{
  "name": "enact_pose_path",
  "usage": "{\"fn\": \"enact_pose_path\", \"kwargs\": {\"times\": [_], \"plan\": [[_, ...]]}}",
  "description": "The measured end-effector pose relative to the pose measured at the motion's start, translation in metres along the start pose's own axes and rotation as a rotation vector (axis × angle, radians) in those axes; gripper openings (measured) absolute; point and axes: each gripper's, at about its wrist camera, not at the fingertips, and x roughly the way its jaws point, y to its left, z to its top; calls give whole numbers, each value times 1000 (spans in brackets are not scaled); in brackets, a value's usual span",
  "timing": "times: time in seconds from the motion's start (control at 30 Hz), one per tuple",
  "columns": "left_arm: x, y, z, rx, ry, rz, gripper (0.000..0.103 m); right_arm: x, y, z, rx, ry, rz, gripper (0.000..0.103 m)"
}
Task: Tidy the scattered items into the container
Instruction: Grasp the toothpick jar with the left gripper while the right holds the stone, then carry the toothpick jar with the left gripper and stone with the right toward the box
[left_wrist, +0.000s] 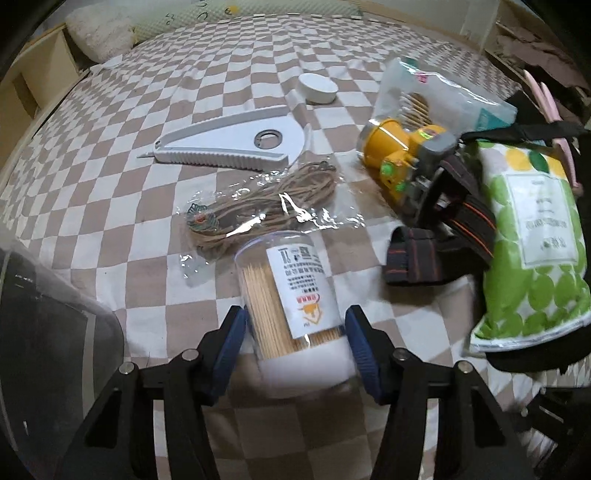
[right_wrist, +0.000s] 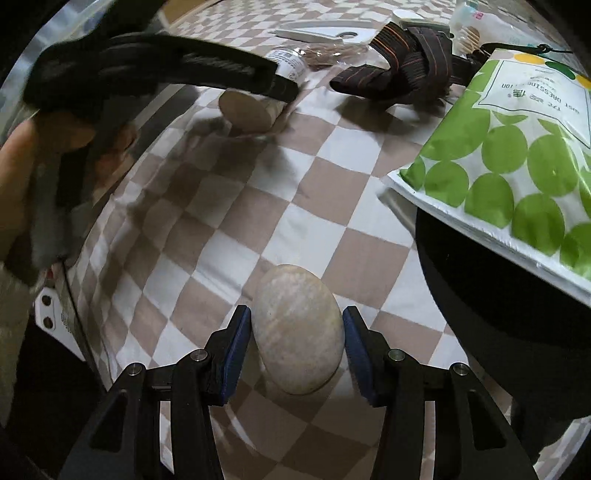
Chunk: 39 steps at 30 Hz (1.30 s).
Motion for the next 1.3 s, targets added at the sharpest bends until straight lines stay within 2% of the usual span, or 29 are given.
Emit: {"fn": "enact_pose_path", "kwargs": {"times": [0.13, 0.23, 0.37, 0.5, 0.73, 0.83, 1.07, 1.2, 1.3], "plan": [[-2, 1, -2, 18, 4, -9, 54, 1, -4, -5, -22, -35, 26, 51], [-7, 2, -9, 45, 15, -22, 54, 2, -9, -4, 11, -43, 50, 51], [-16, 9, -18, 59, 24, -14, 53, 0, -5, -11, 10, -58, 37, 52], [-27, 11, -31, 59, 40, -32, 53, -3, -14, -20, 94, -85, 72, 52], [-46, 3, -52, 51, 73, -84, 52, 1, -2, -10, 86, -49, -24, 52], [-52, 2, -64, 68, 92, -88, 51, -1, -4, -9, 121, -39, -36, 52], [-70, 3, -79, 30, 106, -129, 51, -12, -22, -19, 269, -2, 64, 52], [-87, 0, -83, 18, 81, -157, 51, -18, -26, -22, 361, -3, 145, 52], [-106, 0, -82, -11, 43, -197, 51, -20, -15, -15, 410, -31, 199, 52]]}}
